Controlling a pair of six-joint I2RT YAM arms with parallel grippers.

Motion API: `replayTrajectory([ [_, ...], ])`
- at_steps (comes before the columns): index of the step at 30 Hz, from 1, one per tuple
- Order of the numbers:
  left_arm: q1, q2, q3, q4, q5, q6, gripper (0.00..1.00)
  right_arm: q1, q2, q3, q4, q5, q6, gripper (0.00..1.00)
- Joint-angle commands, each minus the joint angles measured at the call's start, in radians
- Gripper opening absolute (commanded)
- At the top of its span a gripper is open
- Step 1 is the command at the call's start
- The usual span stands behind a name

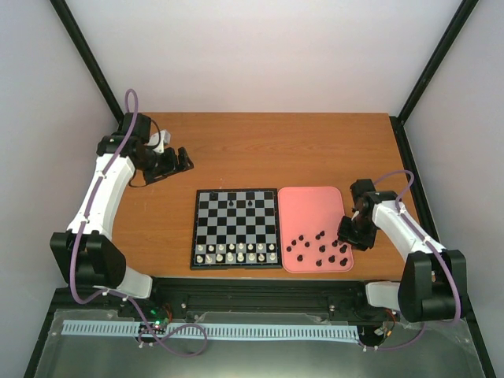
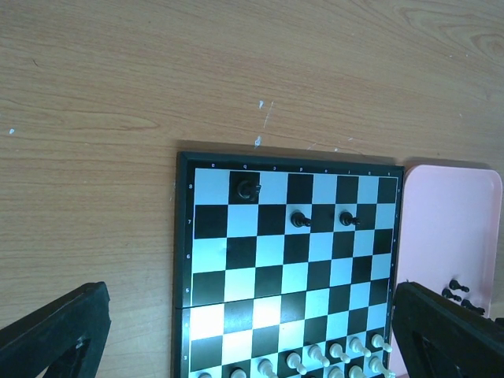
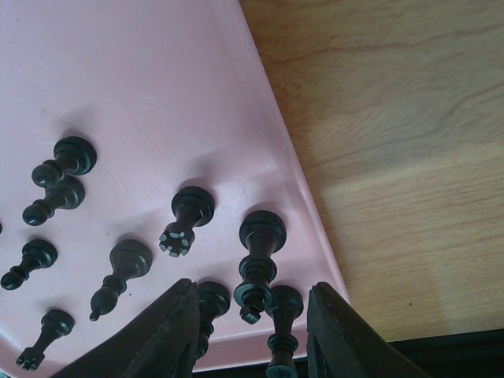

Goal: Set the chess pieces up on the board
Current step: Pick up the chess piece from the storage box.

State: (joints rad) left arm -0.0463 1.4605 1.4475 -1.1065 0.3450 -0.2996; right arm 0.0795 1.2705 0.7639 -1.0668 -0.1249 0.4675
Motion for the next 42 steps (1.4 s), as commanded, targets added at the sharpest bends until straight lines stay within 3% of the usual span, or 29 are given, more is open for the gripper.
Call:
replayTrajectory([
  [1,-0.003,0.008,0.019,0.016,0.008,-0.008,1.0,-0.007,0.008,-0.014,0.01,-0.001,-0.004,0.39],
  [9,-0.003,0.009,0.009,0.017,0.005,-0.007,1.0,-0.007,0.031,-0.022,0.021,0.003,-0.006,0.37],
  [18,-0.004,0.011,0.005,0.016,0.001,-0.006,1.0,-0.007,0.053,-0.025,0.035,0.009,-0.003,0.26],
  [30,-0.004,0.013,0.006,0.017,0.002,-0.005,1.0,-0.007,0.077,-0.029,0.049,0.007,-0.001,0.26],
  [39,-0.003,0.007,0.004,0.019,0.004,-0.004,1.0,-0.007,0.079,-0.034,0.047,0.015,0.004,0.15],
  [42,-0.003,0.006,0.0,0.019,0.005,-0.003,1.0,-0.007,0.079,-0.031,0.046,0.022,0.008,0.07],
])
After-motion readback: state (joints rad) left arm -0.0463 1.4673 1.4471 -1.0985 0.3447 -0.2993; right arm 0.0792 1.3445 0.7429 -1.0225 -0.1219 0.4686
